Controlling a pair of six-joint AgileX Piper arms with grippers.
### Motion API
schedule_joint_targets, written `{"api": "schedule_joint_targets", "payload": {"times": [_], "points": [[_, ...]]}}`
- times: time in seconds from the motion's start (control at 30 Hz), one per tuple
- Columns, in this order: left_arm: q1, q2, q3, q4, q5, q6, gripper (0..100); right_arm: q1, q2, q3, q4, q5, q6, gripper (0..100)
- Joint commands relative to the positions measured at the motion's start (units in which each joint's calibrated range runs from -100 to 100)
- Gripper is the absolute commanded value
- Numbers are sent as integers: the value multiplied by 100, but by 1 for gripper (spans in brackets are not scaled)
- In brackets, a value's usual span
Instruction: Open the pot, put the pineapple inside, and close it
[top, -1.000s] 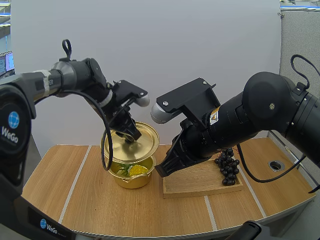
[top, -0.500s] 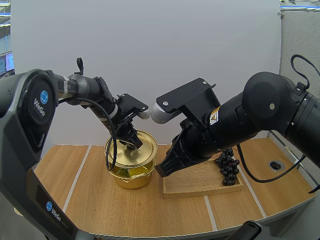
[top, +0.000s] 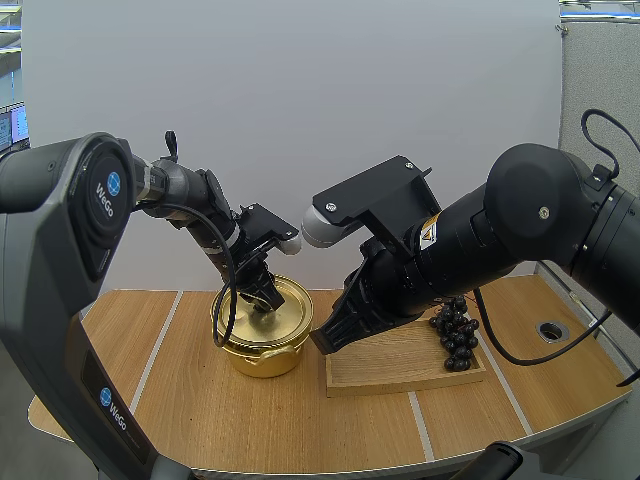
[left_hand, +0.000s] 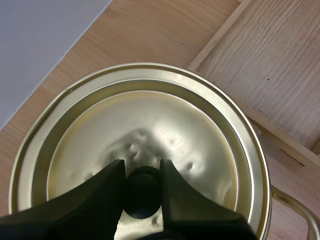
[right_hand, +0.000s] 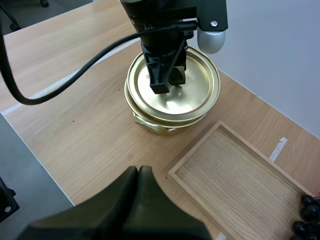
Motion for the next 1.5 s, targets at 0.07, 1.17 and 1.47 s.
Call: {"api": "schedule_joint_targets", "payload": {"times": [0.07,1.17,1.47], "points": [[-11,223,-11,11,267,59,0,-5,-72,6,-36,20,14,0],[-11,-356,-123,289,849,-15,100,-5,-72,6,-36,20,14,0],[-11,-1921,-984,289,1459,-128,100,-5,-72,6,-36,20,14,0]]}}
